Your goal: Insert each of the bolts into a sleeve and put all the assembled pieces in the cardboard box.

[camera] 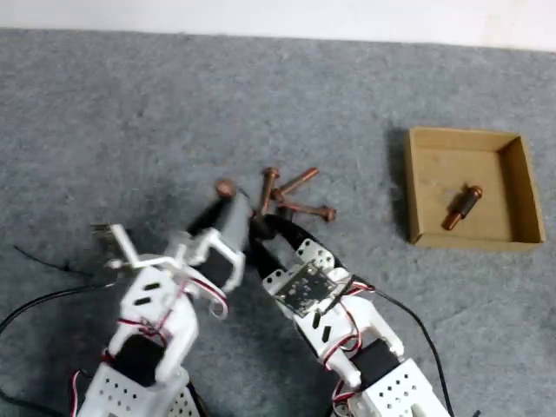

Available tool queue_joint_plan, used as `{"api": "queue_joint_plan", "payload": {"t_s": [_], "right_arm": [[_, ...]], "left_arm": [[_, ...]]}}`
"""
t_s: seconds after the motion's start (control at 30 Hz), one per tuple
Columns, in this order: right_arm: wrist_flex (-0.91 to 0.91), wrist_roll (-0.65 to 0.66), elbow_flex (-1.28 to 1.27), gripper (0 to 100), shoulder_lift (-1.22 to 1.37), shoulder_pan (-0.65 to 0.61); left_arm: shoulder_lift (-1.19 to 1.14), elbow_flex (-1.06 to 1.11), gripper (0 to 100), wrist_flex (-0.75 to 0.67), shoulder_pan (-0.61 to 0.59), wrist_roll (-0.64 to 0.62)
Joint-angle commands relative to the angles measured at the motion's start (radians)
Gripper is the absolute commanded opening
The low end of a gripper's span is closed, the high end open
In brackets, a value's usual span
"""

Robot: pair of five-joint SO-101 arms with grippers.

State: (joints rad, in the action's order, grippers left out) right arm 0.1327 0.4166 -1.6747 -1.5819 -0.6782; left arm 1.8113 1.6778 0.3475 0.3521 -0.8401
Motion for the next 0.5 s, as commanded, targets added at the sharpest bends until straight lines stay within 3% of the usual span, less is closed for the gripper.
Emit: {"api": "queue_joint_plan", "payload": {"t_s": [0.0,0.3,0.47], "right_arm": [[-0.056,-0.023,-0.147,0.5,-0.018,0.027],[-0.051,-0.023,-0.145,0.5,-0.018,0.028],[-0.050,-0.023,-0.140,0.5,-0.018,0.048]], "left_arm": [[-0.002,0.019,1,0.057,0.054,0.064],[-0.002,0.019,3,0.064,0.059,0.089],[-0.002,0.019,26,0.109,0.064,0.089]]}}
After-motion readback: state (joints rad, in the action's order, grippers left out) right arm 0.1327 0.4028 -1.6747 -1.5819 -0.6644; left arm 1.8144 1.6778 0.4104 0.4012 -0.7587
